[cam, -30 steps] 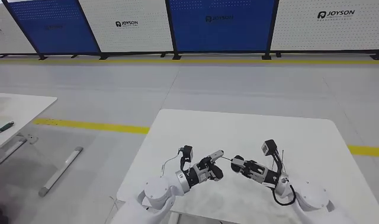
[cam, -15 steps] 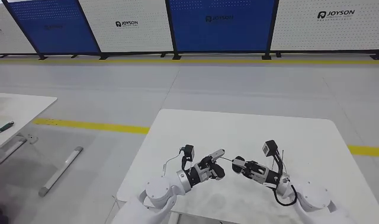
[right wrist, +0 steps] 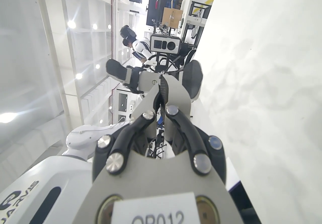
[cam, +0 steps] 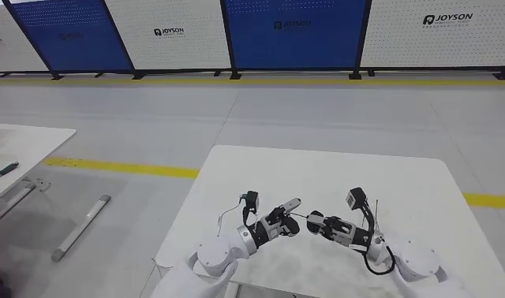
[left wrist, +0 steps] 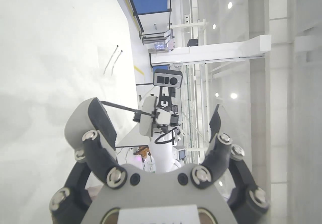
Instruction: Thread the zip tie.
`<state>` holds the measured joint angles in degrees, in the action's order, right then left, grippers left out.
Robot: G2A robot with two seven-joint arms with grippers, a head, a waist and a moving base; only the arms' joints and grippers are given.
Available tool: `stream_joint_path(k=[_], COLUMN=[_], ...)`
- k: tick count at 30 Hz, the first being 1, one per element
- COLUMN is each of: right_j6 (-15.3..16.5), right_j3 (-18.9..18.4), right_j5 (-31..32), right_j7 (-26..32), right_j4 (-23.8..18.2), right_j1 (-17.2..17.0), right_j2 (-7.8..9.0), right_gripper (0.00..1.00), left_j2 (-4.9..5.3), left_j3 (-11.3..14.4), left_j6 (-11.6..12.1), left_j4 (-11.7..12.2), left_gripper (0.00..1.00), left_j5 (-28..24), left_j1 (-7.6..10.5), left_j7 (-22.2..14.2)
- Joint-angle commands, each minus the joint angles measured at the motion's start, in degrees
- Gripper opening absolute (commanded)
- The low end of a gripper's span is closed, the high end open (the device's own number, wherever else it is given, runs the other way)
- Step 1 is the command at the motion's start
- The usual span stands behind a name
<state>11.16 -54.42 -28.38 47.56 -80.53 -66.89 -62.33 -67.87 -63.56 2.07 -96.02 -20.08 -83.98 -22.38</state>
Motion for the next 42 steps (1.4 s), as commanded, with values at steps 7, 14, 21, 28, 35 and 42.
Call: stream_joint_path(k=[7,14,21,28,35,42], right_j6=[0.1,0.1,0.1,0.1,0.1,0.1], right_j3=[0.0,0.0,0.0,0.0,0.0,0.0], right_j5=[0.1,0.1,0.1,0.1,0.1,0.1], right_j7=[-0.1,-0.1,-0.1,-0.1,-0.1,-0.1], right_j4=[0.0,0.0,0.0,0.0,0.0,0.0], right_j1=[0.0,0.0,0.0,0.0,0.0,0.0], right_j2=[0.0,0.0,0.0,0.0,0.0,0.0], right_gripper=[0.0,0.0,0.0,0.0,0.0,0.0], left_j2=[-0.04,-0.02,0.24,0.41,0.71,0.85], left_j3=[0.2,0.2,-0.3,-0.8,-0.9,-0.6], left_j6=[0.3,3.4,6.0,7.1,8.0,7.6], left_j4=[-0.1,0.6,0.5,0.4,-0.1,-0.4], left_gripper=[1.0,0.37,0.29,0.36,0.38,0.07], left_j5=[-0.6,0.1,0.6,0.2,2.7,4.2], left_j1=[0.03,-0.2,-0.89,-1.04,-1.47,-1.69], left_j7=[0.2,0.7,-0.4,-1.1,-1.9,-1.4])
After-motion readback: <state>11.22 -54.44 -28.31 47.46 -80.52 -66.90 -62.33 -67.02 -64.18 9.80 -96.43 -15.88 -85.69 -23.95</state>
